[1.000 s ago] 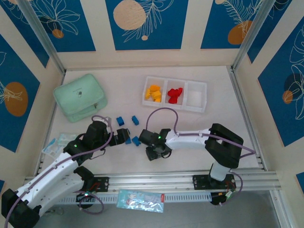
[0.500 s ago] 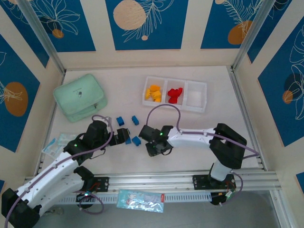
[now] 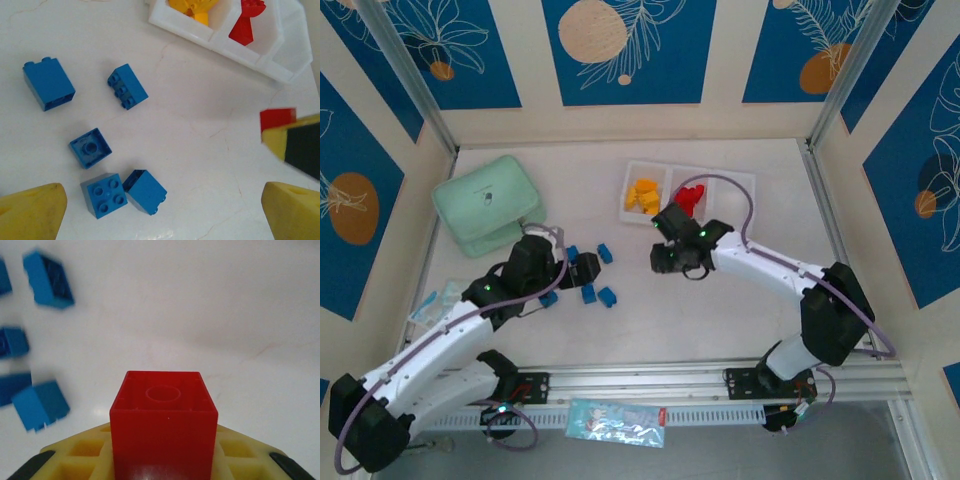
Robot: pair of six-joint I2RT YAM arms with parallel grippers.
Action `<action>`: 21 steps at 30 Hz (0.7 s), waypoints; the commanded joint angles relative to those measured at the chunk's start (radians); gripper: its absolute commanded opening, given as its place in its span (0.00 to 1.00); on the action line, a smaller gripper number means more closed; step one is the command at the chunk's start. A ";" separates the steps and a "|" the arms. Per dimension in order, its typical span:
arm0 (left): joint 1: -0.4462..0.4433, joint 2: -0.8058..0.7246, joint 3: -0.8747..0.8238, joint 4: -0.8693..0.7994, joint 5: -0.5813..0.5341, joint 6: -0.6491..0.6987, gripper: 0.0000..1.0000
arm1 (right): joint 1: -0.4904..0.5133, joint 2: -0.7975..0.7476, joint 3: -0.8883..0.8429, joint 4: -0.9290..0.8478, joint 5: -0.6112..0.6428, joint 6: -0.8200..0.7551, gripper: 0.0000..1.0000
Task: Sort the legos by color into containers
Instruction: Place the lego in the container.
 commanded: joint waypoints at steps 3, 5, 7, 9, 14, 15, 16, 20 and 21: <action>0.002 0.083 0.097 0.060 0.009 0.056 0.99 | -0.125 0.050 0.117 0.047 -0.036 -0.080 0.26; 0.004 0.115 0.110 0.083 0.009 0.054 0.99 | -0.166 0.092 0.167 0.053 -0.021 -0.092 0.27; 0.007 0.146 0.122 0.110 0.013 0.044 0.99 | -0.215 0.150 0.238 0.041 -0.028 -0.096 0.27; 0.008 0.175 0.134 0.135 0.015 0.039 0.99 | -0.252 0.203 0.289 0.049 -0.025 -0.107 0.27; 0.015 0.250 0.181 0.159 0.018 0.035 0.99 | -0.315 0.351 0.452 0.028 -0.019 -0.144 0.27; 0.017 0.263 0.188 0.165 0.019 0.032 0.99 | -0.327 0.382 0.486 0.015 -0.008 -0.150 0.27; 0.019 0.273 0.194 0.172 0.022 0.033 0.99 | -0.339 0.411 0.520 0.003 -0.006 -0.154 0.27; 0.025 0.306 0.211 0.187 0.031 0.032 0.99 | -0.371 0.506 0.624 -0.034 -0.013 -0.176 0.28; 0.028 0.313 0.215 0.188 0.035 0.033 0.99 | -0.374 0.524 0.646 -0.041 -0.005 -0.183 0.30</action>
